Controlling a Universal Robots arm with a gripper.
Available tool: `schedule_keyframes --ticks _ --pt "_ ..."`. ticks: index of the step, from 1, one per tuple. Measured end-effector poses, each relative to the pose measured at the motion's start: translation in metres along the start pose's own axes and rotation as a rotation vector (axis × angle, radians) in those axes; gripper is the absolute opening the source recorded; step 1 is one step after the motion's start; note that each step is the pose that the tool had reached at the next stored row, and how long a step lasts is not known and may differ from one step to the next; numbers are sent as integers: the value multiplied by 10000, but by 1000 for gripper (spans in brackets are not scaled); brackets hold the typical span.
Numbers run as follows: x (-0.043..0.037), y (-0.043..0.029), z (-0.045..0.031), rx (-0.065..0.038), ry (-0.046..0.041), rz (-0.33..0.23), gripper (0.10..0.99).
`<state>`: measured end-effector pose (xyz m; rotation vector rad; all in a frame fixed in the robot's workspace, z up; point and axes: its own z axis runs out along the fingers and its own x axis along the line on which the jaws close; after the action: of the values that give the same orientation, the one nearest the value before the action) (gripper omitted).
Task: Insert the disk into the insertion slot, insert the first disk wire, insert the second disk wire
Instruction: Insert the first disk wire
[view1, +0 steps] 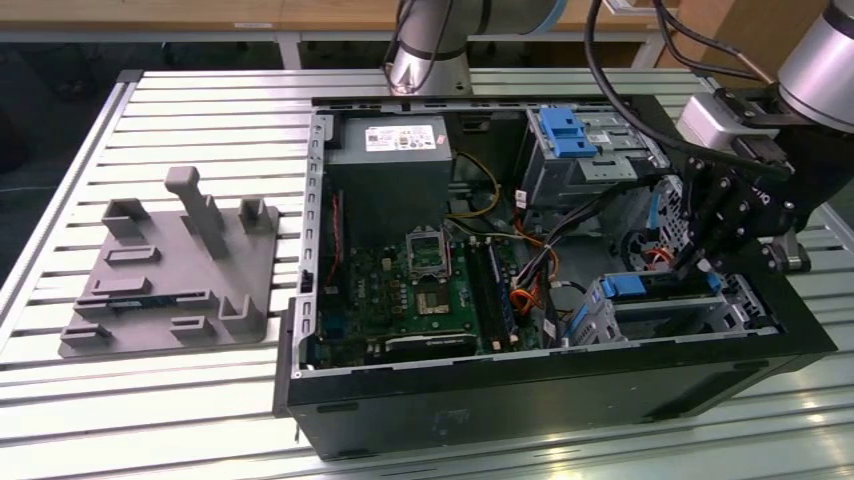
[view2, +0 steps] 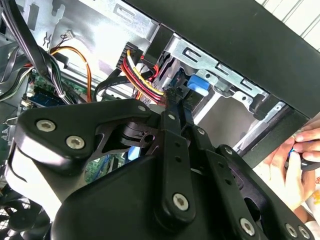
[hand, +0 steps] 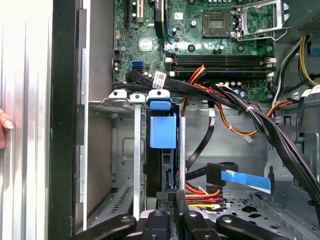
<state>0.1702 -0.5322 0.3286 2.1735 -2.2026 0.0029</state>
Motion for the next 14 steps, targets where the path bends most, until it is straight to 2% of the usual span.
schedule_keyframes --ticks 3,5,6,7,8,14 --pt "0 0 2 0 0 -9 180" --pt "1 0 -12 0 -1 -10 298" --pt "1 1 -33 0 -2 -10 298" --pt "2 2 -63 0 -1 -10 298" --pt "4 3 -97 1 -1 -10 361" --pt "10 12 -366 1 0 -9 361"
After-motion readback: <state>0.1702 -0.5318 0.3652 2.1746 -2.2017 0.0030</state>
